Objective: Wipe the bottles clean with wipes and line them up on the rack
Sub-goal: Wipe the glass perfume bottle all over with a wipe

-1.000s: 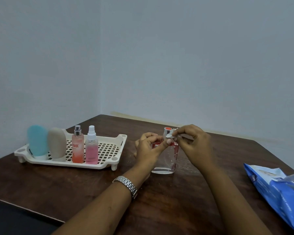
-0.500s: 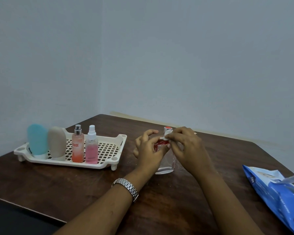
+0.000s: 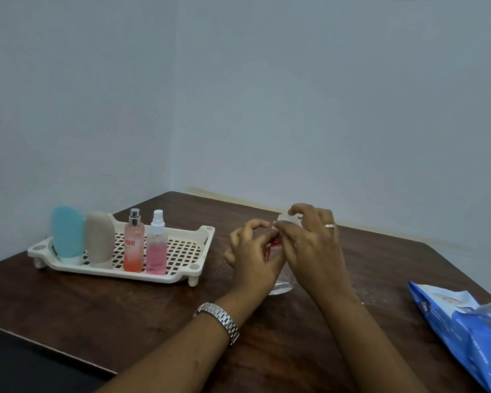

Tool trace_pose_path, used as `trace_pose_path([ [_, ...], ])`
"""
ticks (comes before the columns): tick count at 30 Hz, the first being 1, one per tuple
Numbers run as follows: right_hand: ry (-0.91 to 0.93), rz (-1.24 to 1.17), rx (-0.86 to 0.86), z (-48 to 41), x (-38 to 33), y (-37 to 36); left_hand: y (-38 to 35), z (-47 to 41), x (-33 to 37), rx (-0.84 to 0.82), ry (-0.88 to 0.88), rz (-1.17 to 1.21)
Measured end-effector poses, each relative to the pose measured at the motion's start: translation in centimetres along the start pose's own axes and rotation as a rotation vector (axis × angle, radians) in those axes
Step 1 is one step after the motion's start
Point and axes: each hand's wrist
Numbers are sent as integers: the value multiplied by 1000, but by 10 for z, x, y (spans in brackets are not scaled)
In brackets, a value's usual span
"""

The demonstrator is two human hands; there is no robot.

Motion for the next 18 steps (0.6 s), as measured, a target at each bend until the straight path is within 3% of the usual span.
trace_pose_path([
  [7, 64, 136, -50, 1, -5, 0, 0, 1, 2, -3, 14, -9],
  [18, 124, -143, -72, -3, 12, 3, 5, -2, 3, -41, 65, 32],
])
Point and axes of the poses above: each hand's wrist, its own z-axis away from the middle knuckle, its own y-axis out of the back of the hand, x = y × z, and after that the axes turned 9 degrees about -y, right-handed
